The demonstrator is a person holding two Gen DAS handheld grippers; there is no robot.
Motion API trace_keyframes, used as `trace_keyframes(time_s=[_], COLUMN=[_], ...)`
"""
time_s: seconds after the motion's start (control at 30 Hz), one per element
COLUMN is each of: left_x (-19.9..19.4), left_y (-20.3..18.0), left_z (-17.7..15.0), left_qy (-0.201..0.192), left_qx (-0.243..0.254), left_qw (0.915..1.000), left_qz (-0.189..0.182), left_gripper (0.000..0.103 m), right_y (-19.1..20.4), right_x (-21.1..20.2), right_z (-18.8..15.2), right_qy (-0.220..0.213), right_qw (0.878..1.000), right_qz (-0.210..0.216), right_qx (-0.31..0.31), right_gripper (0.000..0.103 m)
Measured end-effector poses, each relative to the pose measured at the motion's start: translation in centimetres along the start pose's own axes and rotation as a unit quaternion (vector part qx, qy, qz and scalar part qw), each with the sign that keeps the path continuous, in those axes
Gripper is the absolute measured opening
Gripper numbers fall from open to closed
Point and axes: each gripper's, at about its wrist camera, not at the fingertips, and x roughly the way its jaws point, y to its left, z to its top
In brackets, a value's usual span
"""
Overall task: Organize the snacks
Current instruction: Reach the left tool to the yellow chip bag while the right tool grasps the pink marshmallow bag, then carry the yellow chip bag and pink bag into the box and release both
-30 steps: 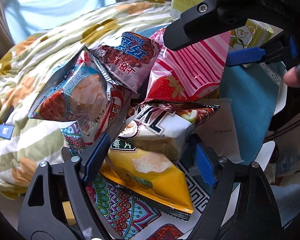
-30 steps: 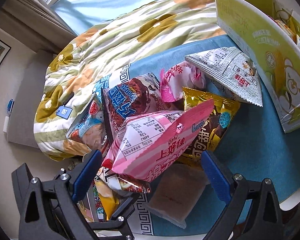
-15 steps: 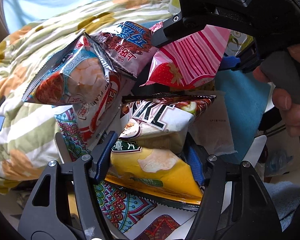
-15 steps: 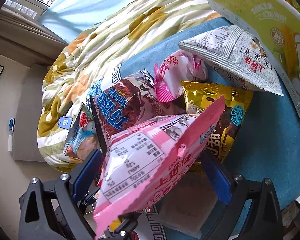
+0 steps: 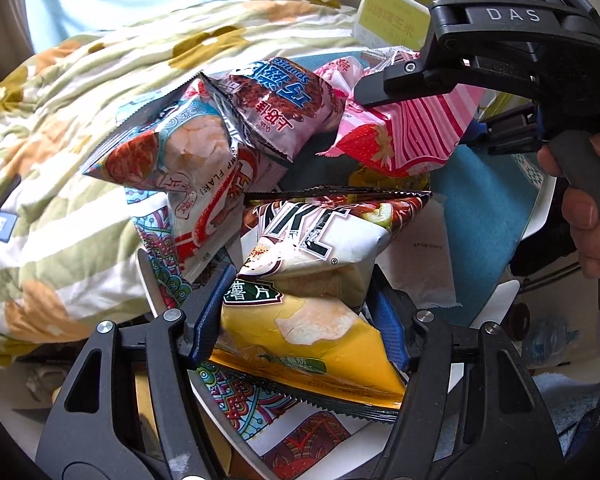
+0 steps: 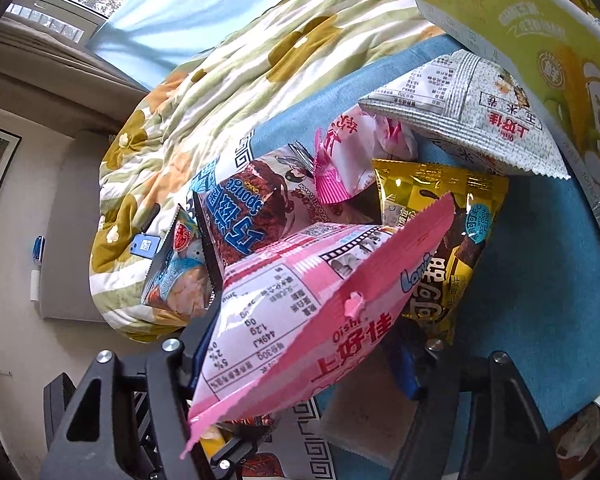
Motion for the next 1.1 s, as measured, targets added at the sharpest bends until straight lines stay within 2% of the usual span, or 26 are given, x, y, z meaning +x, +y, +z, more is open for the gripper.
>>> trace_keyframes(time_s=[0.33,0.6,0.73,0.87,1.0,1.1], left_x=[-4.2,-6.0,-6.6,-6.3,-5.0,-3.3], left_y=[-2.7,-6.9,-11.0,-16.0,-21.1,-24.2], left_z=[0.9,4.8,7.9,11.7,15.6,18.1], left_qy=[-0.036,-0.073,-0.100,-0.108,-0.126,-0.129], left_qx=[0.008,0.002,0.010,0.017,0.032,0.021], left_qw=[0.9991,0.9968,0.9939,0.9929,0.9906,0.9908], left_qz=[0.019,0.032,0.047,0.046,0.044,0.035], left_gripper=[0.062,0.062,0.062,0.062,0.062,0.062], right_y=[0.8,-0.2,-2.6,-5.7,-9.6,-12.6], right_x=[-4.9,-11.1,-14.6,-18.0,-22.1,-24.9], right_z=[-0.5,0.1,1.1,2.6,5.1,7.4], right_qy=[-0.030,-0.081,-0.106,-0.117,-0.142,-0.164], right_qw=[0.999,0.995,0.992,0.990,0.986,0.983], right_qz=[0.016,0.029,0.036,0.044,0.055,0.055], right_qx=[-0.024,-0.050,-0.058,-0.066,-0.067,-0.067], right_gripper=[0.065,0.065,0.065,0.065,0.065,0.065])
